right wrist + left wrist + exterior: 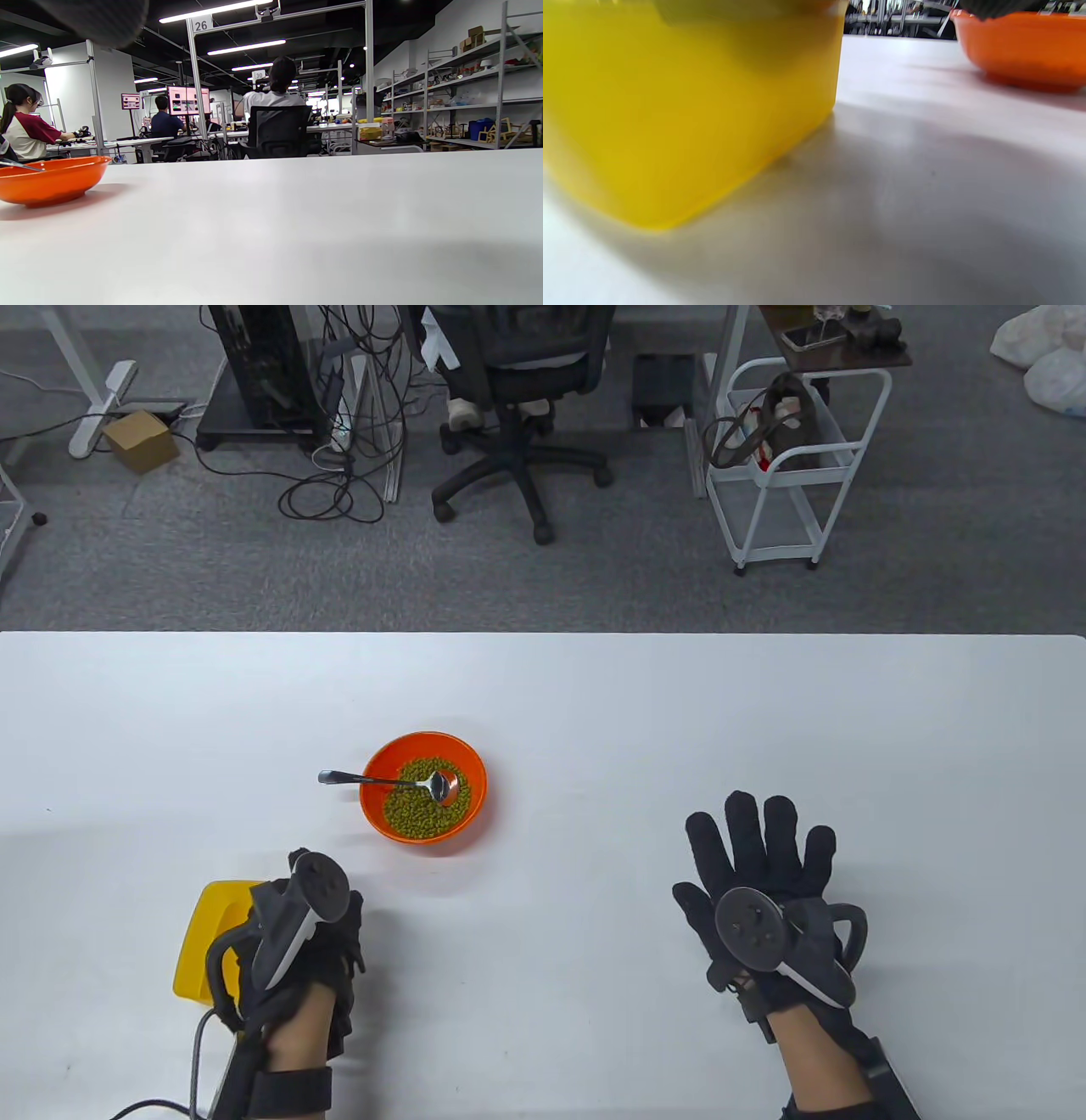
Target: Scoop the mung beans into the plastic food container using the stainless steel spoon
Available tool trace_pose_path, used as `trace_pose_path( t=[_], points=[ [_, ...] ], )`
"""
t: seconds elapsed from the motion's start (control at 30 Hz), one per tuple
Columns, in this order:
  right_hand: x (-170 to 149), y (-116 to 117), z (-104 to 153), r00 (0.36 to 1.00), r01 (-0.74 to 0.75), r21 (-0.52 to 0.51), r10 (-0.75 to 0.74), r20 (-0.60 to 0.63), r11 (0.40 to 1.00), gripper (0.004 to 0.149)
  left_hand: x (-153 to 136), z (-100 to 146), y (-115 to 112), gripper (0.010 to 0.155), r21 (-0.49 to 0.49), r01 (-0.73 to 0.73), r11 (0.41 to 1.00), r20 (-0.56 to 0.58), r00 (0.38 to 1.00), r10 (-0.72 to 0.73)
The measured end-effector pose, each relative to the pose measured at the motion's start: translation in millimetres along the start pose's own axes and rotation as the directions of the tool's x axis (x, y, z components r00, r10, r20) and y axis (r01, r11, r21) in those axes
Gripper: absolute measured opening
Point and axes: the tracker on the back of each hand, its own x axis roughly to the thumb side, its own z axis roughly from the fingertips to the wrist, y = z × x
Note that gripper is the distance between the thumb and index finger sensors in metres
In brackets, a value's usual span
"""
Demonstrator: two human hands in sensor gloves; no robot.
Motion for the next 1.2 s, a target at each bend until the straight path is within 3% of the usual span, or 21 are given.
trace_pose_path(
  t=[0.1,0.17,0.23,0.37,0.6,0.7,0.83,0.93,1.03,1.07,1.1,1.17,1.2],
  points=[
    [0,0,0,1.000,0.001,0.004,-0.001,-0.001,1.000,0.074,-4,-8,-13,0.081,-0.075,-0.009,0.997,-0.020,1.000,0.007],
    [0,0,0,1.000,-0.001,0.005,0.001,-0.003,1.000,0.074,-2,-9,-19,0.080,-0.013,0.044,0.999,-0.031,0.999,-0.044],
    [-1,0,0,1.000,-0.004,0.009,0.004,-0.004,1.000,0.074,2,-8,-22,0.076,0.110,0.135,0.985,-0.054,0.990,-0.130],
    [-2,-1,0,1.000,0.005,0.010,-0.005,-0.007,1.000,0.074,7,-9,-23,0.076,0.093,0.160,0.983,-0.083,0.985,-0.152],
    [-1,0,-1,1.000,0.003,0.029,-0.003,-0.002,1.000,0.074,2,-11,-18,0.074,0.071,0.048,0.996,-0.067,0.997,-0.043],
    [-1,0,-1,1.000,0.001,0.035,-0.001,0.000,0.999,0.074,3,-5,-5,0.073,0.102,-0.010,0.995,-0.035,0.999,0.013],
    [-1,-1,-2,1.000,0.006,0.035,-0.006,-0.002,0.999,0.074,20,22,24,0.073,0.186,-0.107,0.977,0.102,0.991,0.089],
    [-2,-2,-2,1.000,0.018,0.035,-0.018,-0.005,0.999,0.074,46,52,39,0.075,0.282,-0.163,0.945,0.278,0.957,0.083],
    [-4,-4,-2,1.000,0.026,0.033,-0.025,-0.007,0.999,0.074,85,86,44,0.077,0.371,-0.146,0.917,0.476,0.878,-0.053],
    [-4,-5,-2,0.999,0.033,0.031,-0.033,-0.008,0.999,0.074,101,95,44,0.077,0.380,-0.126,0.916,0.559,0.821,-0.119],
    [-5,-6,-1,0.999,0.040,0.028,-0.040,-0.009,0.999,0.074,113,102,42,0.077,0.388,-0.126,0.913,0.578,0.805,-0.135],
    [-7,-8,-1,0.998,0.055,0.024,-0.054,-0.012,0.998,0.074,144,110,33,0.076,0.345,-0.124,0.930,0.676,0.720,-0.155],
    [-7,-8,-1,0.998,0.060,0.024,-0.060,-0.014,0.998,0.074,154,113,28,0.076,0.330,-0.097,0.939,0.678,0.716,-0.164]
  ],
)
